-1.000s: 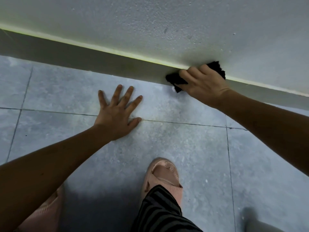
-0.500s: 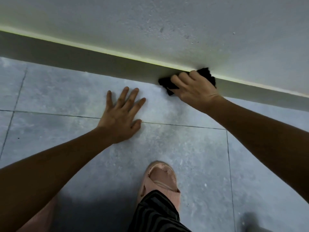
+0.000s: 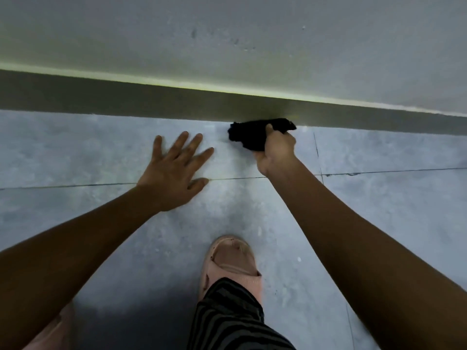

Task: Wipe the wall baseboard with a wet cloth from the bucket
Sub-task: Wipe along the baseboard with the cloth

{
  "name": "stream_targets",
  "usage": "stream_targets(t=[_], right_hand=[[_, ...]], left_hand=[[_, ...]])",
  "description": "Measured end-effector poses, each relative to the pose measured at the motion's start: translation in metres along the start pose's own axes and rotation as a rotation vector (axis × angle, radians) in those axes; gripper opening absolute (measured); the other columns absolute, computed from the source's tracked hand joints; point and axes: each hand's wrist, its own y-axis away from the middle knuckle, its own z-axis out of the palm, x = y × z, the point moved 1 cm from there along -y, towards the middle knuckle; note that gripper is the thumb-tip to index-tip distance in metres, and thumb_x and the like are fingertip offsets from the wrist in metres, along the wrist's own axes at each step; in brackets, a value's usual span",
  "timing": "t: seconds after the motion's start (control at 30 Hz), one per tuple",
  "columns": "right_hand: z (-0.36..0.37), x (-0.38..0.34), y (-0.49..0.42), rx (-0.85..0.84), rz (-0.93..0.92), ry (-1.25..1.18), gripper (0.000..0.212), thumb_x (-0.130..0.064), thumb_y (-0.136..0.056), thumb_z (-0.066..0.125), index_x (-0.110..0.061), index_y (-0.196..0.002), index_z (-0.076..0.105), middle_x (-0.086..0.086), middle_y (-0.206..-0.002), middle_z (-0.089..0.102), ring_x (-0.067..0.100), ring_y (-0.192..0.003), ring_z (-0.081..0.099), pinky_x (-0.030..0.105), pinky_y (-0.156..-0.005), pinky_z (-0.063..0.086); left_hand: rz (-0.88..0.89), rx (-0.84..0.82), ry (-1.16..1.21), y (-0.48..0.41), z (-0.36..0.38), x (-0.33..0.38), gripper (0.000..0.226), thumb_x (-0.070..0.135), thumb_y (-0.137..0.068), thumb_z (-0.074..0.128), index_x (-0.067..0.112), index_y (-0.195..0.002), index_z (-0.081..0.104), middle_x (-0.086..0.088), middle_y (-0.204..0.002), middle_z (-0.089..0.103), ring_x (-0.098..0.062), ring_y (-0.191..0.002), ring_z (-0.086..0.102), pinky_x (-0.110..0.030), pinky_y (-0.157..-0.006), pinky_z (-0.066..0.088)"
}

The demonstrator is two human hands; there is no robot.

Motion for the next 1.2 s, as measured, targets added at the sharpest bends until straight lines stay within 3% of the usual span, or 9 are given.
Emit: stream_targets(t=[0.27,0.4,0.5,0.6,0.77,0.87,0.97,1.1,1.2], right_hand=[[0.01,-0.031,-0.008,0.089,0.014,0.041,0.04,0.005,-0.093,0.039,-0.008,-0.132,0.04,0.006,-0.105,0.057,0.022,-0.096,0.055,0.033,-0.093,0.046],[-0.012,-0.033,-0.022,0.192,-0.091,0.299,0.046,-0.006,-0.093,0.048,-0.004,-0.138,0.038,0.016,-0.131,0.053,0.023,-0.095,0.054,0.035,-0.088,0.047],[-0.005,-0.025,-0.023,0.175,-0.048,0.368,0.04,-0.006,-0.092,0.047,-0.005,-0.132,0.045,0.014,-0.124,0.058,0.024,-0.093,0.055,0.036,-0.084,0.05],[0.005,-0.024,-0.016,0.12,0.038,0.323,0.033,-0.002,-0.093,0.042,-0.008,-0.125,0.048,0.003,-0.097,0.056,0.023,-0.092,0.053,0.037,-0.092,0.05],[-0.008,-0.053,-0.018,0.107,-0.028,0.224,0.038,0.006,-0.09,0.042,-0.007,-0.124,0.052,0.011,-0.115,0.059,0.025,-0.097,0.058,0.034,-0.073,0.051],[-0.03,-0.059,-0.033,0.203,-0.109,0.303,0.036,0.001,-0.091,0.043,-0.006,-0.126,0.049,0.013,-0.111,0.059,0.018,-0.079,0.054,0.039,-0.087,0.051],[-0.034,-0.054,-0.038,0.19,-0.115,0.457,0.038,-0.007,-0.094,0.045,0.0,-0.132,0.046,0.018,-0.132,0.053,0.021,-0.09,0.051,0.038,-0.092,0.048],[-0.027,-0.049,-0.03,0.13,-0.027,0.421,0.027,-0.002,-0.093,0.046,-0.01,-0.118,0.052,0.014,-0.126,0.054,0.031,-0.114,0.055,0.044,-0.093,0.052],[-0.03,-0.061,-0.034,0.141,-0.051,0.308,0.019,0.003,-0.089,0.046,-0.007,-0.103,0.052,0.013,-0.105,0.062,0.028,-0.102,0.06,0.051,-0.094,0.049]], left_hand=[[-0.019,0.031,0.022,0.004,0.002,0.002,0.076,0.063,-0.08,-0.003,0.033,-0.149,-0.003,0.0,-0.16,-0.01,-0.024,-0.147,-0.01,-0.058,-0.113,-0.007],[-0.032,0.024,0.027,0.007,0.002,0.005,0.076,0.059,-0.079,0.0,0.031,-0.15,0.0,-0.002,-0.16,-0.007,-0.025,-0.147,-0.009,-0.059,-0.112,-0.007],[0.011,0.054,0.039,0.005,0.0,0.016,0.074,0.05,-0.082,0.011,0.022,-0.15,0.018,-0.008,-0.16,0.006,-0.027,-0.148,0.002,-0.059,-0.112,-0.003],[0.065,0.031,0.037,-0.003,0.002,0.026,0.075,0.054,-0.081,0.002,0.027,-0.151,0.006,-0.006,-0.161,-0.004,-0.025,-0.148,-0.007,-0.058,-0.112,-0.008],[0.049,-0.005,0.018,-0.007,0.005,0.024,0.079,0.062,-0.076,-0.007,0.033,-0.149,-0.008,-0.001,-0.16,-0.014,-0.023,-0.146,-0.015,-0.059,-0.112,-0.008],[0.044,-0.006,0.024,-0.006,0.004,0.024,0.079,0.063,-0.076,-0.005,0.033,-0.149,-0.005,-0.001,-0.16,-0.011,-0.023,-0.147,-0.013,-0.059,-0.112,-0.007],[0.032,0.002,0.031,-0.006,0.005,0.027,0.078,0.062,-0.078,-0.002,0.033,-0.15,-0.003,-0.001,-0.16,-0.009,-0.023,-0.147,-0.012,-0.06,-0.113,-0.005],[0.025,0.019,0.031,-0.005,0.008,0.028,0.076,0.061,-0.08,0.002,0.032,-0.15,0.0,-0.002,-0.161,-0.007,-0.024,-0.147,-0.011,-0.061,-0.113,-0.004],[0.022,0.022,0.024,-0.005,0.008,0.028,0.076,0.061,-0.08,0.001,0.031,-0.15,-0.001,-0.003,-0.16,-0.008,-0.024,-0.147,-0.012,-0.06,-0.113,-0.004]])
